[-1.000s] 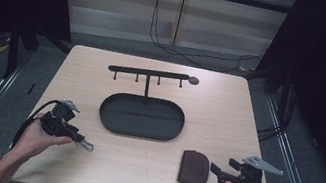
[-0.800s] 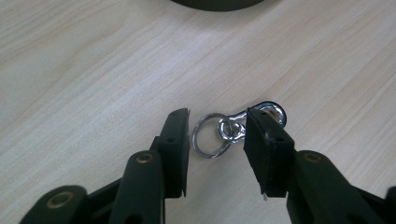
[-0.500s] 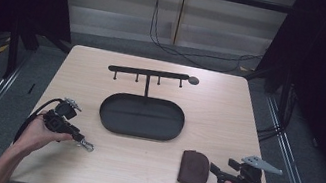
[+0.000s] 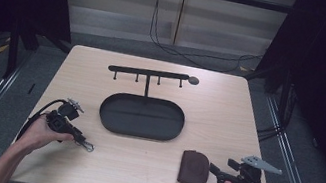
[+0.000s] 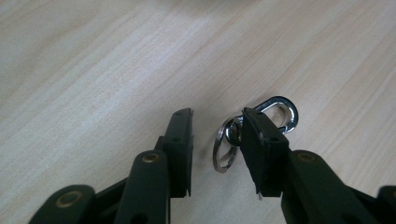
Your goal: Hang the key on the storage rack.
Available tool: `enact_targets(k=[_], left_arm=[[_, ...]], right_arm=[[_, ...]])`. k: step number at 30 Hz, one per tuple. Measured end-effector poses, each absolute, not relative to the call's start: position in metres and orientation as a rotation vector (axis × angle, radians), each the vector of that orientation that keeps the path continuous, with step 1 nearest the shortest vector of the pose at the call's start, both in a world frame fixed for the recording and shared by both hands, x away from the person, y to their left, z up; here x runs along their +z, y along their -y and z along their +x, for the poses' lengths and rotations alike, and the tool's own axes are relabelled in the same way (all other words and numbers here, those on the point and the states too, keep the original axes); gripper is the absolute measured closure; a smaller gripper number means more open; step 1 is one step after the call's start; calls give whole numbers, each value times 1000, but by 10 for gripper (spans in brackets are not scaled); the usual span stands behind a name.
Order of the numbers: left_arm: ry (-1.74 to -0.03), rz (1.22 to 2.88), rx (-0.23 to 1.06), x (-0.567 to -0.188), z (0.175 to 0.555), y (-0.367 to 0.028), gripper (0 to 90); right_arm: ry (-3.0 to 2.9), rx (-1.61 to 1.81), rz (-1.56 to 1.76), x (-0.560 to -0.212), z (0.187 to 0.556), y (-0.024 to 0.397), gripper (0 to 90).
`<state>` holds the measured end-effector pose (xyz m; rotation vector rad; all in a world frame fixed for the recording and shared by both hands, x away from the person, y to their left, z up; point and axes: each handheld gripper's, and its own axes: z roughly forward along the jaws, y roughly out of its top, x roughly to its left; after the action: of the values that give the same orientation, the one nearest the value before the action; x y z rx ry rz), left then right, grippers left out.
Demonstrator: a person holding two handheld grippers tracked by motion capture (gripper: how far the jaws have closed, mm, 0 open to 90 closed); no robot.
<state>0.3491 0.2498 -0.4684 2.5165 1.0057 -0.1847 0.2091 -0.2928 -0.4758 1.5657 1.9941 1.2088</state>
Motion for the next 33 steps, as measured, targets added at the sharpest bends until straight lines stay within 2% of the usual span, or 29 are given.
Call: enact_targets(k=[4, 9, 11, 23, 27, 33], left_arm=[[-990, 2541, -224, -469, 349, -249, 693], [-980, 2592, -187, -466, 347, -245, 797], [-970, 2600, -193, -461, 347, -244, 873], [-890, 2722, -128, -439, 342, -234, 891], [-852, 2726, -60, -425, 341, -233, 892], [-820, 2738, -74, -411, 341, -232, 891]], right_arm=[[-1997, 1206, 1569, -476, 209, 293, 197], [-1998, 1200, 1574, -476, 210, 292, 197], [-1999, 1198, 1574, -476, 210, 292, 196], [-2000, 1194, 1583, -477, 210, 293, 195], [-2003, 1191, 1585, -477, 210, 292, 195], [-2005, 1189, 1588, -477, 210, 292, 193]])
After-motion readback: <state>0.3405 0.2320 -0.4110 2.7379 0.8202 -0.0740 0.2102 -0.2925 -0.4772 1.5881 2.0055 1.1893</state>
